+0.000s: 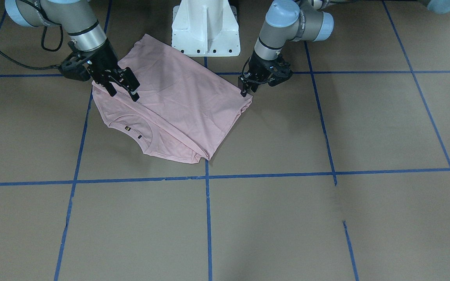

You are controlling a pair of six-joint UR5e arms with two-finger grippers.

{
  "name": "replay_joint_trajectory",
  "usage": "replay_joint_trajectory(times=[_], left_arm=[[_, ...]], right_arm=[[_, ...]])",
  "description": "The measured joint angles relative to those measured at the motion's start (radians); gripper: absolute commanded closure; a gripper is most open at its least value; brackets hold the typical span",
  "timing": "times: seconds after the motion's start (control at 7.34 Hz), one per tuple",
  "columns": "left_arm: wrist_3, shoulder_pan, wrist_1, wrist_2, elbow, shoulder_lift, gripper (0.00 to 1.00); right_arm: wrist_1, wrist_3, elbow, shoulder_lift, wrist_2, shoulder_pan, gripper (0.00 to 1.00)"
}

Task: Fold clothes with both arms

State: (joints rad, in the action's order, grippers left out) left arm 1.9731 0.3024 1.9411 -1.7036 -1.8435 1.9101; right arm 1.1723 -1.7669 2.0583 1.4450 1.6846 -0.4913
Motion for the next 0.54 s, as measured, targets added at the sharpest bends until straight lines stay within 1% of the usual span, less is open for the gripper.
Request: replay_joint_trajectory(times=[0.54], left_arm=[[-0.006,-0.003,-0.007,0.057,0.011,0.003,0.49]], right_arm=[[-0.002,0.009,-0.023,-0.016,-0.003,-0.006,0.00]])
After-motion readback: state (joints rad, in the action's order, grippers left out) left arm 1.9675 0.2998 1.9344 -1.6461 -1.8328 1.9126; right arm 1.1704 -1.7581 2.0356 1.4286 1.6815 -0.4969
